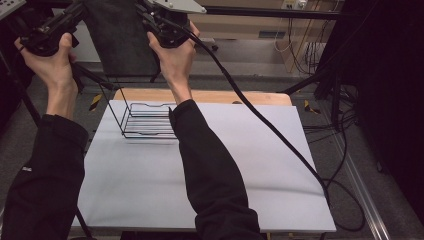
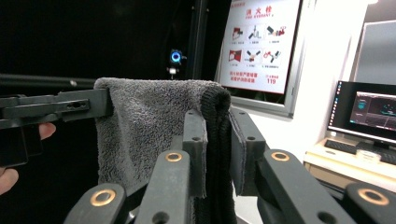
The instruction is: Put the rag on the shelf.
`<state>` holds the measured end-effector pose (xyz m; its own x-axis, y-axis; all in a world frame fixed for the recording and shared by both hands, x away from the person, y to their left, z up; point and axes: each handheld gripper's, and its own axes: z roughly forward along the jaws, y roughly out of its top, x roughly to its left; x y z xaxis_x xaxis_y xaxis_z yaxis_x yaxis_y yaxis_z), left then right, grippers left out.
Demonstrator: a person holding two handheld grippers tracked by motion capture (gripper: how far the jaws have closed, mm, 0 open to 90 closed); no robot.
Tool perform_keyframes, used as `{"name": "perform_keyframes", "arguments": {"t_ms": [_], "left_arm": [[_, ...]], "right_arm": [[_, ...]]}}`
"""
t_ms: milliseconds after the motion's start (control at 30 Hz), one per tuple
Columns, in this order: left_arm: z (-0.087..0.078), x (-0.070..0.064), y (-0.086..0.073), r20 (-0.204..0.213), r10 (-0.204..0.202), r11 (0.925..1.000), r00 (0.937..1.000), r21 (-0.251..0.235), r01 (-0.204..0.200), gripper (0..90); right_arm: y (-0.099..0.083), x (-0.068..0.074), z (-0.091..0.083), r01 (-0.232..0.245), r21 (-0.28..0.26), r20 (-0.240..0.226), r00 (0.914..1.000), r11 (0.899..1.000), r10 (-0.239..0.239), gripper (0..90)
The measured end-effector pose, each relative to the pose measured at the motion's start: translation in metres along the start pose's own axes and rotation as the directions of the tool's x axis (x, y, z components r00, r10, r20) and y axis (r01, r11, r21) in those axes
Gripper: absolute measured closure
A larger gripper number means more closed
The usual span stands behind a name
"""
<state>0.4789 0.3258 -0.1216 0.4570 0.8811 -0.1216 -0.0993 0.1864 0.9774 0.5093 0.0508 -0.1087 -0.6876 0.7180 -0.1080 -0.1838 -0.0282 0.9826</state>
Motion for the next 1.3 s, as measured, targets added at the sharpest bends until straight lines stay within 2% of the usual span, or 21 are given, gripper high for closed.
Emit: {"name": "perform_keyframes", "arguments": {"t_ms": [100, 233, 500, 700, 967, 1133, 1300], "left_arm": [[0.004, 0.004, -0.008, 0.006, -0.015, 0.9998, 0.9999, 0.014, 0.015, 81.1], [0.007, 0.008, -0.016, 0.002, -0.008, 0.9992, 1.0000, 0.038, 0.008, 81.1], [0.006, 0.015, -0.029, -0.005, -0.006, 0.9977, 1.0000, 0.067, 0.006, 81.1], [0.003, 0.017, -0.037, 0.003, 0.003, 0.9957, 1.0000, 0.092, -0.003, 81.1], [-0.002, 0.018, -0.051, 0.020, 0.011, 0.9915, 0.9997, 0.130, -0.014, 81.1], [-0.008, 0.019, -0.058, 0.026, 0.007, 0.9906, 0.9996, 0.136, -0.010, 81.1], [-0.013, 0.019, -0.061, 0.034, 0.029, 0.9865, 0.9990, 0.160, -0.034, 81.1]], "right_arm": [[-0.004, -0.002, 0.002, 0.008, 0.021, 0.002, 1.0000, 1.000, -0.008, 79.0], [-0.015, -0.006, 0.005, 0.006, 0.052, 0.011, 0.9999, 0.999, -0.007, 79.0], [-0.030, -0.005, 0.008, -0.001, 0.078, 0.001, 1.0000, 0.997, 0.001, 79.0], [-0.038, -0.002, 0.006, -0.002, 0.096, -0.003, 1.0000, 0.995, 0.003, 79.0], [-0.055, -0.002, 0.000, -0.029, 0.122, -0.011, 0.9995, 0.992, 0.030, 78.9], [-0.062, 0.000, -0.002, -0.033, 0.130, -0.020, 0.9992, 0.991, 0.036, 79.0], [-0.068, 0.001, -0.005, -0.039, 0.146, -0.033, 0.9985, 0.989, 0.044, 78.9]]}}
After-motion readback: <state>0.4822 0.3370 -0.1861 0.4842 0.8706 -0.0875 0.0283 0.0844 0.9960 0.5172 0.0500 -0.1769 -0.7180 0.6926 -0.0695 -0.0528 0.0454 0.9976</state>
